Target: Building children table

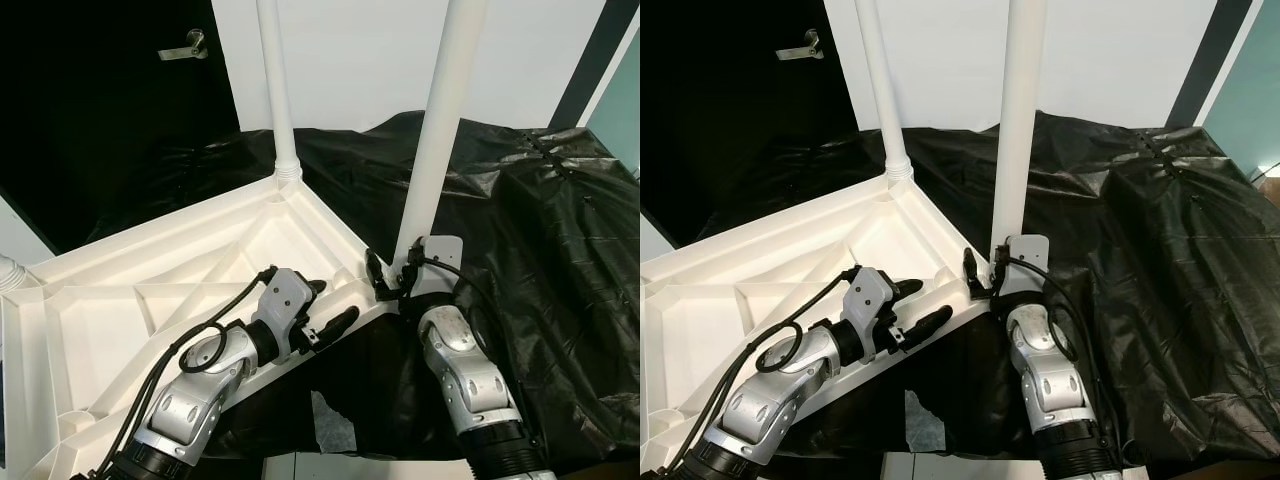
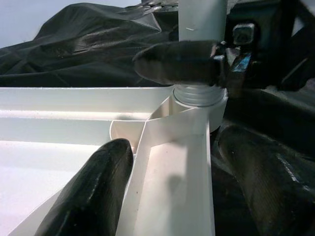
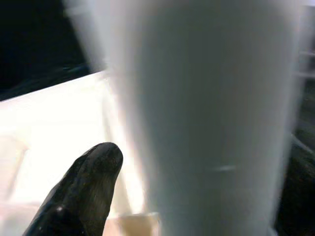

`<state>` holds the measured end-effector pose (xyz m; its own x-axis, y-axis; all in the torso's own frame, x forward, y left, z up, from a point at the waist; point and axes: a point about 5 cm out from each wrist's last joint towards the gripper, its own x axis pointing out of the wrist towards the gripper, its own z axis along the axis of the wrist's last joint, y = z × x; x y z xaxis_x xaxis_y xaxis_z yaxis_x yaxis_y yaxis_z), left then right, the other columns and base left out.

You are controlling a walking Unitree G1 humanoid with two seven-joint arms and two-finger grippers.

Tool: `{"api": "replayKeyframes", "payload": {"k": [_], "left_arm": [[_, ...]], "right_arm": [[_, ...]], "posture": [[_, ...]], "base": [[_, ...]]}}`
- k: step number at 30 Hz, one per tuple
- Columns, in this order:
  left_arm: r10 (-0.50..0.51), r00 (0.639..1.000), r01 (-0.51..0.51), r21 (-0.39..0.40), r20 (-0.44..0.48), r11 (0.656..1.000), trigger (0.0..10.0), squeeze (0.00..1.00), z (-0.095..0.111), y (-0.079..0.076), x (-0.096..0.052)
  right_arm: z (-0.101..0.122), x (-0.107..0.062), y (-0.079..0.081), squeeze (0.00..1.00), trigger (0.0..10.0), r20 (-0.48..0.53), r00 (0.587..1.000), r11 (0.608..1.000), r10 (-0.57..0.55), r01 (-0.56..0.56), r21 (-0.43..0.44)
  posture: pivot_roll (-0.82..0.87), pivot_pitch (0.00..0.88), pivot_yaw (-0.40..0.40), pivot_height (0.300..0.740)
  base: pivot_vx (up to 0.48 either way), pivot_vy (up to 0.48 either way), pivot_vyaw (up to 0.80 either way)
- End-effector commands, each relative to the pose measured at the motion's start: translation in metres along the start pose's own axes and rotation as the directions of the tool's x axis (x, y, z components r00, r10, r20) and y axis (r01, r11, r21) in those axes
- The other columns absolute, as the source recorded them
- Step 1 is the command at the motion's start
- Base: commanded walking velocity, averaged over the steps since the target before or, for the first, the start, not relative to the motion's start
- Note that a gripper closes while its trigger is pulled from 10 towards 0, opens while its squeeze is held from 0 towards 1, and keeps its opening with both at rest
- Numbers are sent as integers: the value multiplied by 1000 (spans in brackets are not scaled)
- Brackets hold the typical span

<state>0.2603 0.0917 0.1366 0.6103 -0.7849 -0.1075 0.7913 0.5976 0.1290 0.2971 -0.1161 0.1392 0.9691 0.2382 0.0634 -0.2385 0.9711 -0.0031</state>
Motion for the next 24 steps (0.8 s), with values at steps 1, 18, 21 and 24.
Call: {"api": "replayKeyframes", "payload": {"k": [1,18,21,24], "left_arm": [[-48,999,48,14,-4,999,10000,0,2,0,-2],[-58,998,58,38,-4,998,10000,0,4,2,2],[-57,998,57,40,-3,998,10000,0,5,3,3],[-48,999,48,46,1,998,10000,0,6,5,3]], "right_arm": [[0,-2,-2,1000,10000,3,1000,1000,15,-15,13],[6,13,-36,0,10000,-81,889,874,450,-457,-166],[4,17,-36,0,9490,-101,878,860,469,-479,-174],[3,23,-36,0,0,-128,853,834,506,-522,-179]], "posture": [[1,0,14,740],[3,0,16,740],[7,0,13,740],[15,0,7,740]], "base": [[0,0,0],[0,0,0],[0,0,0],[0,0,0]]}}
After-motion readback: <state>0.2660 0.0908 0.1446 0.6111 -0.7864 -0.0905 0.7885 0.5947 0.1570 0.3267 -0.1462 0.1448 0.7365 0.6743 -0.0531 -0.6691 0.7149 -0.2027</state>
